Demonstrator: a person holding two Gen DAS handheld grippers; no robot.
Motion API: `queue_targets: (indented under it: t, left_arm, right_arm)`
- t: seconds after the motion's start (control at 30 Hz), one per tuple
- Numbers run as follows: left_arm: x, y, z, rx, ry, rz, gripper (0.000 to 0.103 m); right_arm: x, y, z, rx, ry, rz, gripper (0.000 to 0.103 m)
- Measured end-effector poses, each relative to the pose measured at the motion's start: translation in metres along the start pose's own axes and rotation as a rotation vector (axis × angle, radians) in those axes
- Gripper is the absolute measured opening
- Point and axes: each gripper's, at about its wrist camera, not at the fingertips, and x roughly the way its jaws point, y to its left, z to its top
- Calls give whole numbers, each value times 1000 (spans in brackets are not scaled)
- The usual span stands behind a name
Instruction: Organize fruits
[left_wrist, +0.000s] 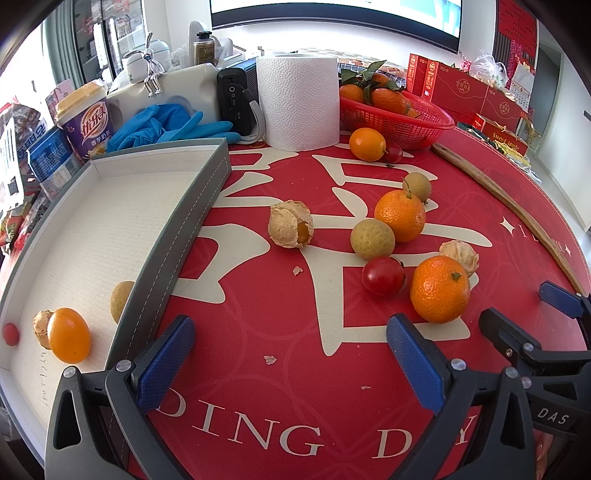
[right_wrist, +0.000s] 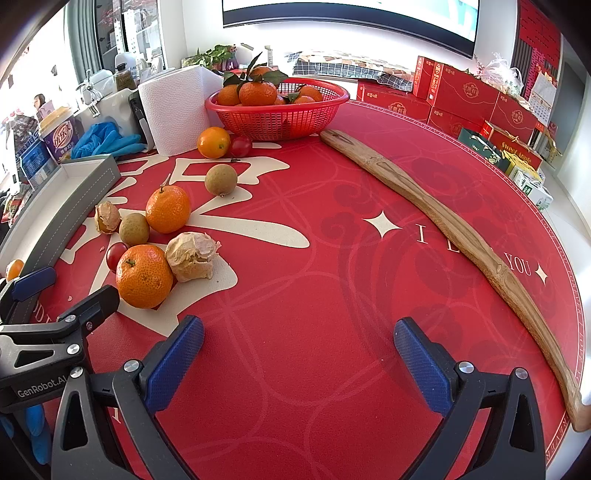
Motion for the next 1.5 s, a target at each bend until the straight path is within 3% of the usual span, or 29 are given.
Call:
queue_targets:
  t: [1.33, 1.5]
  left_arm:
    - [0, 0, 0, 2, -2, -2, 103]
    - [-4, -7, 3, 45, 6, -25, 90]
  right_arm:
    - [0, 0, 0, 0, 0, 0, 103]
    - [-1, 0, 0, 0, -1, 0, 103]
